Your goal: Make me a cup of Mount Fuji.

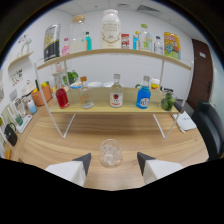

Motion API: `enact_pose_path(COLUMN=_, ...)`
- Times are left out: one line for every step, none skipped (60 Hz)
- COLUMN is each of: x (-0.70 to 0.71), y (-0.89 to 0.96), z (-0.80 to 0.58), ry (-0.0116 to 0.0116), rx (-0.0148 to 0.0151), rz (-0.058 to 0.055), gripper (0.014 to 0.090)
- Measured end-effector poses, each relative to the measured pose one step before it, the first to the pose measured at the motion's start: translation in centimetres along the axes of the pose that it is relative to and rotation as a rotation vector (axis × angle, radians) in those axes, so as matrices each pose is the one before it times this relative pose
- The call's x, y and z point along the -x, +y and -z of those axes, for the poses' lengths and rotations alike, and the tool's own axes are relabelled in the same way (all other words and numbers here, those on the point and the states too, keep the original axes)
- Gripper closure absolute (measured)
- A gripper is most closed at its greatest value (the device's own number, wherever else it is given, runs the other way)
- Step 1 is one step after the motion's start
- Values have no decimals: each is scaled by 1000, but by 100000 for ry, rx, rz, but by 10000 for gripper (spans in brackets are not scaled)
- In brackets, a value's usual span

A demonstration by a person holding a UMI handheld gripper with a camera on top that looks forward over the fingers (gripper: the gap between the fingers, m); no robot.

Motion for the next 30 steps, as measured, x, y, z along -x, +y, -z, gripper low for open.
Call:
enact_pose_path(x=-6, y=60, z=14, ry=176, rx=75, rz=-8, gripper=189)
enact_pose_path(x=-14, y=68, z=36, ry=221, rx=20, rz=-37, gripper=189)
enact_pose_path(x=-15, y=82, z=59, ry=275, rx=14, rz=-71, gripper=187)
enact_pose_path(x=13, y=110, z=76, ry=291, rx=23, rz=-73, gripper=188)
enact_pose_path(x=21, y=118, z=87, ry=270, rx=12, rz=-66, gripper=188)
enact_pose_path(x=44, y=138, z=93, ry=241, rx=-13, rz=-33, gripper=188)
enact_pose_path(x=11, y=145, z=90, ry=275, rx=-68, rz=-15, gripper=190)
enact_pose_path(x=33, y=129, z=101, ry=339, rx=-76, rz=-101, gripper=188)
enact_pose_path(x=80, y=104, z=-11, ry=434, rx=-205, rz=-148, gripper=188)
enact_pose_path(x=120, y=171, z=201, ry=333, rx=-110, rz=-158, gripper=187)
enact_pose_path(x=142, y=138, z=174, ry=214, rx=-213, rz=-122, gripper=186)
enact_pose_path(x=113, y=94, z=134, ry=49, rx=-275, rz=-129, gripper=186)
enact_pose_path(x=161, y=58, z=140, ry=-24, rx=-302, rz=-191, gripper=188)
enact_pose_path(x=100, y=36, z=82, ry=-59, rx=-428, rz=-267, gripper=185)
enact_pose_path(x=250, y=-7, z=140, ry=-131, rx=-562, rz=-208, gripper=184)
enact_pose_path(x=429, y=-50, z=166, ry=-279, rx=-638, rz=-95, gripper=183)
enact_pose_path(x=211, y=-84, z=21, ry=-488, rx=-684, rz=-80, gripper=186)
enact_pose_path(x=475, y=-97, z=164, ry=-476, rx=-719, rz=10, gripper=187)
enact_pose_path(x=414, y=-159, z=94, ry=-662, rx=-734, rz=-16, gripper=187)
enact_pose_path(x=359, y=-203, z=-11, ry=-828, rx=-775, rz=-151, gripper=187)
enact_pose_path(x=490, y=-230, z=29, ry=-790, rx=-878, rz=-265, gripper=189)
enact_pose_path(x=404, y=-307, z=7, ry=-675, rx=-1013, rz=-324, gripper=185)
enact_pose_path(x=418, y=-377, z=-63, ry=-622, rx=-1177, rz=-335, gripper=185)
enact_pose_path(x=412, y=-386, z=-41, ry=-528, rx=-1297, rz=-335, gripper=187)
enact_pose_path(x=360, y=-418, z=-153, ry=-433, rx=-1402, rz=-289, gripper=187)
enact_pose_path(x=347, y=-412, z=-120, ry=-316, rx=-1288, rz=-278, gripper=186)
enact_pose_path(x=311, y=-401, z=-107, ry=-230, rx=-1191, rz=-266, gripper=186)
enact_pose_path(x=317, y=-424, z=-180, ry=-203, rx=-1248, rz=-308, gripper=189)
enact_pose_path(x=255, y=-403, z=-196, ry=-266, rx=-1226, rz=-314, gripper=187)
enact_pose_path(x=286, y=-470, z=-220, ry=-165, rx=-1256, rz=-278, gripper=188)
